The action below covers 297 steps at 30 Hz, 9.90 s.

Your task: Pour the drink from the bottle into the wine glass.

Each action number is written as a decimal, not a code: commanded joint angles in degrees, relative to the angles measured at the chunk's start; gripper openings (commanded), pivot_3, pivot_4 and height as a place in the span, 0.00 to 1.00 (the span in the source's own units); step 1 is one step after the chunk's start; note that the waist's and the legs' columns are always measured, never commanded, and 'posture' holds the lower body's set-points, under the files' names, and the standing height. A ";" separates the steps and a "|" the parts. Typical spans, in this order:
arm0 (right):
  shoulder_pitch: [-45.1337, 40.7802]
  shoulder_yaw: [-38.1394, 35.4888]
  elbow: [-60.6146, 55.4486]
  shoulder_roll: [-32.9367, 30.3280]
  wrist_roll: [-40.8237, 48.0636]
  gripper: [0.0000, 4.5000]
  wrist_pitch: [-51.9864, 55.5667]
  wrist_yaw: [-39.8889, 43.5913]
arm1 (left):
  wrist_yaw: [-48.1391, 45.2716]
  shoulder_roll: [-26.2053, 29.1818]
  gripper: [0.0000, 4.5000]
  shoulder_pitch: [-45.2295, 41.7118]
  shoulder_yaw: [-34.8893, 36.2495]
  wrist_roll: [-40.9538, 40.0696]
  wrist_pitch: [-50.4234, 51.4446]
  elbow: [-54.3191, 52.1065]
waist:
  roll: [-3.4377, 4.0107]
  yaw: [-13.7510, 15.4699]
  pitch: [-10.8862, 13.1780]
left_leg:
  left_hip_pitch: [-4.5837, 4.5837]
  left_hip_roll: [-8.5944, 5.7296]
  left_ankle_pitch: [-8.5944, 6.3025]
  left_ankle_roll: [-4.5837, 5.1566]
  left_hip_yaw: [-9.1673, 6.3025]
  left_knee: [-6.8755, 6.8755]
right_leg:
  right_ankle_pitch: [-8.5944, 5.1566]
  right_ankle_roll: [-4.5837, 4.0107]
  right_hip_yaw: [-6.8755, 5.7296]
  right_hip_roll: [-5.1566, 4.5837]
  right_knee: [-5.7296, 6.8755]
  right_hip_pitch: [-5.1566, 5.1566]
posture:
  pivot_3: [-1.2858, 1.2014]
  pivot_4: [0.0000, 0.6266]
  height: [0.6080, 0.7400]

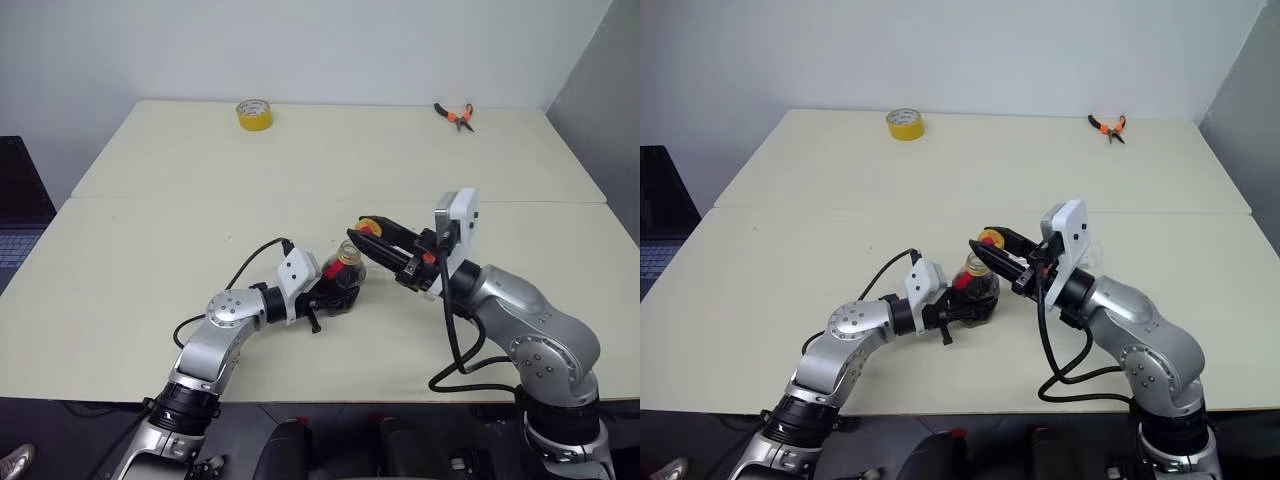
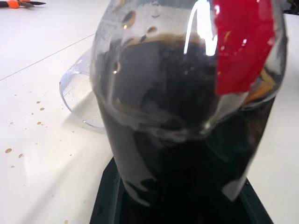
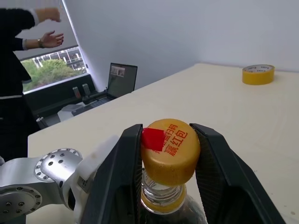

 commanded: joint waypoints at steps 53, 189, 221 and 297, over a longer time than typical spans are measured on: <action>34.90 -16.88 14.90 -8.11 -17.12 0.28 -25.32 2.66 | -1.97 -1.46 0.19 -1.16 -0.69 -1.63 -1.32 -5.80 | 0.00 0.50 0.00 | 0.07 0.00 0.00 -0.01 0.08 -0.01 | -0.01 0.02 0.07 0.03 -0.06 0.10 | 0.52 0.24 1.00; 3.67 17.95 30.83 -14.69 -89.90 1.00 -33.46 -11.82 | -5.58 7.93 1.00 -0.41 5.50 -3.56 -5.75 -0.22 | -0.01 0.93 -0.03 | 0.15 0.01 0.01 -0.07 0.23 0.08 | 0.02 0.03 0.23 0.04 0.13 0.01 | 0.52 0.24 1.00; 4.43 9.00 31.90 5.87 -50.59 0.04 -51.06 -7.36 | -6.54 12.11 1.00 7.55 16.46 -11.81 -1.13 -2.98 | -0.01 -0.33 -0.02 | 0.17 0.05 0.00 -0.05 0.21 0.05 | 0.00 -0.01 0.23 0.04 0.33 -0.07 | 0.52 0.24 1.00; 20.86 3.02 15.18 -2.23 -26.68 0.99 -39.12 10.84 | -3.60 19.61 1.00 2.31 24.11 -26.99 15.48 -18.07 | -0.21 0.05 -0.09 | 0.22 0.03 -0.01 -0.05 0.11 0.04 | -0.03 -0.04 0.15 0.01 0.31 0.03 | 0.52 0.24 1.00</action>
